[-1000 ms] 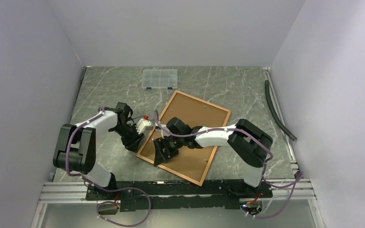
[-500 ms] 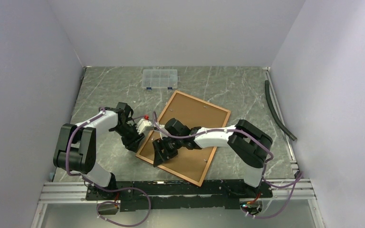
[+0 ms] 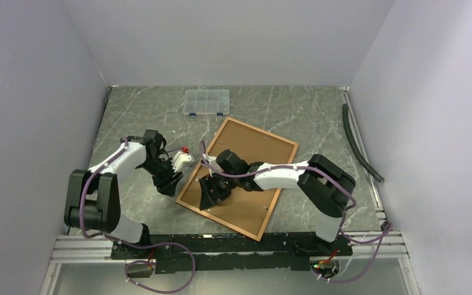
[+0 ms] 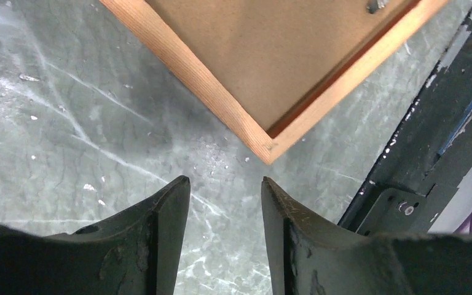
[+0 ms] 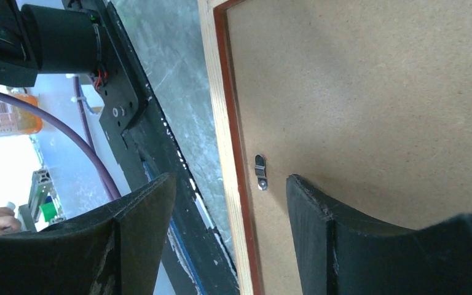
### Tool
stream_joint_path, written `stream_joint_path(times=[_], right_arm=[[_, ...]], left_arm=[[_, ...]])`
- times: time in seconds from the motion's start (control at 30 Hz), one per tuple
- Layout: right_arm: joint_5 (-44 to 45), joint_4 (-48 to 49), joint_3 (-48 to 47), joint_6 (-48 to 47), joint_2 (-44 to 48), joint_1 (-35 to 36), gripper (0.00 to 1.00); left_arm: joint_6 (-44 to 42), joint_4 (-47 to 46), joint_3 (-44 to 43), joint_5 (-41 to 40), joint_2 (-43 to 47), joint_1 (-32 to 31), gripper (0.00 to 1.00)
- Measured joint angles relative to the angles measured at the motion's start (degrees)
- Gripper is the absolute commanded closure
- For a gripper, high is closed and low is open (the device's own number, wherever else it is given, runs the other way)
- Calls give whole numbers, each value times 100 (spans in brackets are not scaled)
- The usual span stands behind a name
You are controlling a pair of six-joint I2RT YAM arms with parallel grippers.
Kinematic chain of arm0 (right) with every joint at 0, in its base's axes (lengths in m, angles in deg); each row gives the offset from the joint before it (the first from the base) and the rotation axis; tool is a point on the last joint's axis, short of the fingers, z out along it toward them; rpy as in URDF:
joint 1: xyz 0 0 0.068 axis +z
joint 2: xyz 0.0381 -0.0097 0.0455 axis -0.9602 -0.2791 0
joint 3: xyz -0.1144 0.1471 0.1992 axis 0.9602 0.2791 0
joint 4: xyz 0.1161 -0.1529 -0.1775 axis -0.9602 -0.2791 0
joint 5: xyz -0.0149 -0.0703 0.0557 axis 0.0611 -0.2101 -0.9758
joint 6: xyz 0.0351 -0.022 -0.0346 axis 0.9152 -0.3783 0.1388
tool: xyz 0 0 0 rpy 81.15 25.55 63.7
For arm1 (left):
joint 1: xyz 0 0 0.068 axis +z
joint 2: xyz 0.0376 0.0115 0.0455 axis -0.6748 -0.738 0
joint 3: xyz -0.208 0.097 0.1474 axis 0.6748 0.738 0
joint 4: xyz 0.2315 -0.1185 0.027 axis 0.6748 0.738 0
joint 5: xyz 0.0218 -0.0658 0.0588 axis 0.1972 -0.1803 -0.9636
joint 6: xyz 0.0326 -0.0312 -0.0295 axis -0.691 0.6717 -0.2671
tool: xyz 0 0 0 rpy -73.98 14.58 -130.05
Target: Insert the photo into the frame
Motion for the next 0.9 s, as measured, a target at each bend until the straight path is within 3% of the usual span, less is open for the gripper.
stream_joint_path(times=[0.1, 0.2, 0.4, 0.6, 0.9], right_arm=[[-94, 22, 0, -39, -101, 2, 31], [-223, 90, -4, -81, -146, 15, 31], [-326, 127, -85, -184, -247, 74, 31], [-387, 162, -105, -227, -286, 142, 32], [-409, 199, -105, -289, -297, 144, 35]], left_arm=[[-201, 83, 153, 101, 435, 31, 44], [-280, 55, 439, 166, 675, -26, 35], [-332, -433, 1056, 28, 684, -195, 38], [-184, -986, 1069, -17, 715, -227, 38], [-17, -1008, 1010, -11, 608, -238, 39]])
